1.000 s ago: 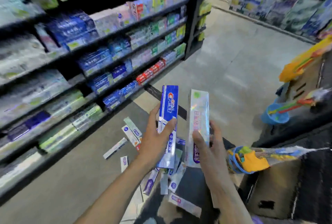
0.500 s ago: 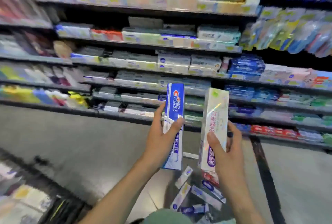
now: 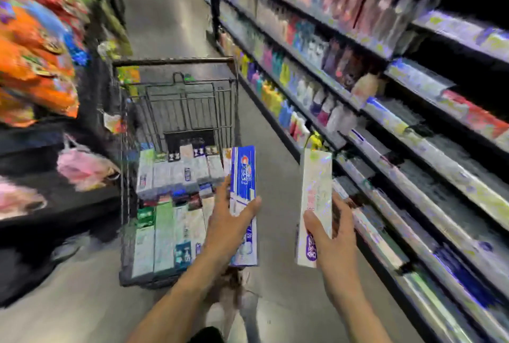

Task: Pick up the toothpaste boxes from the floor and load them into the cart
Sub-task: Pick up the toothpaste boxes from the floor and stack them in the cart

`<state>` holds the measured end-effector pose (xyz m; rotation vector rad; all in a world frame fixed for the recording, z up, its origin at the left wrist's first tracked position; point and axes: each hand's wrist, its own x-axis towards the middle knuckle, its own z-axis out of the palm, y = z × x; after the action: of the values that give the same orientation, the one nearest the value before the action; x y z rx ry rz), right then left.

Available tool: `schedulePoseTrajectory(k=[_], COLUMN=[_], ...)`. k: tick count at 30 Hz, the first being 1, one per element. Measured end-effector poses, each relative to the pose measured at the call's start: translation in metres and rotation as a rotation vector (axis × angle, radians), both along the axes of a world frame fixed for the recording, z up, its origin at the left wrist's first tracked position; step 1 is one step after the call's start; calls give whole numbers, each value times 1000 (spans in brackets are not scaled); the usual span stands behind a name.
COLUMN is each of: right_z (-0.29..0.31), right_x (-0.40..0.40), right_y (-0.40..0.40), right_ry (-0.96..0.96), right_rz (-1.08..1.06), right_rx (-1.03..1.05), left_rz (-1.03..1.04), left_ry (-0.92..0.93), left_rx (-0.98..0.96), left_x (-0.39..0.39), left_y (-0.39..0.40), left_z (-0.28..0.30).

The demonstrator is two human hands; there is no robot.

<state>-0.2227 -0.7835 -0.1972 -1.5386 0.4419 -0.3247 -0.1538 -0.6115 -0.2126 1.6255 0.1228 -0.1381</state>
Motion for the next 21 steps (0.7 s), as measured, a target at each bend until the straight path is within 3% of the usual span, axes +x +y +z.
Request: schedulePoseTrajectory(k=[10,21], right_z=[-29,-113], right_x=[164,296], right_y=[96,98], right_ry=[176,295], right_rz=[284,396], right_rx=[38,22], left_rz=[133,261], left_ry=[101,203], left_rx=[45,92], left_x=[112,223], left_y=[94,86], left_z=[-35,-92])
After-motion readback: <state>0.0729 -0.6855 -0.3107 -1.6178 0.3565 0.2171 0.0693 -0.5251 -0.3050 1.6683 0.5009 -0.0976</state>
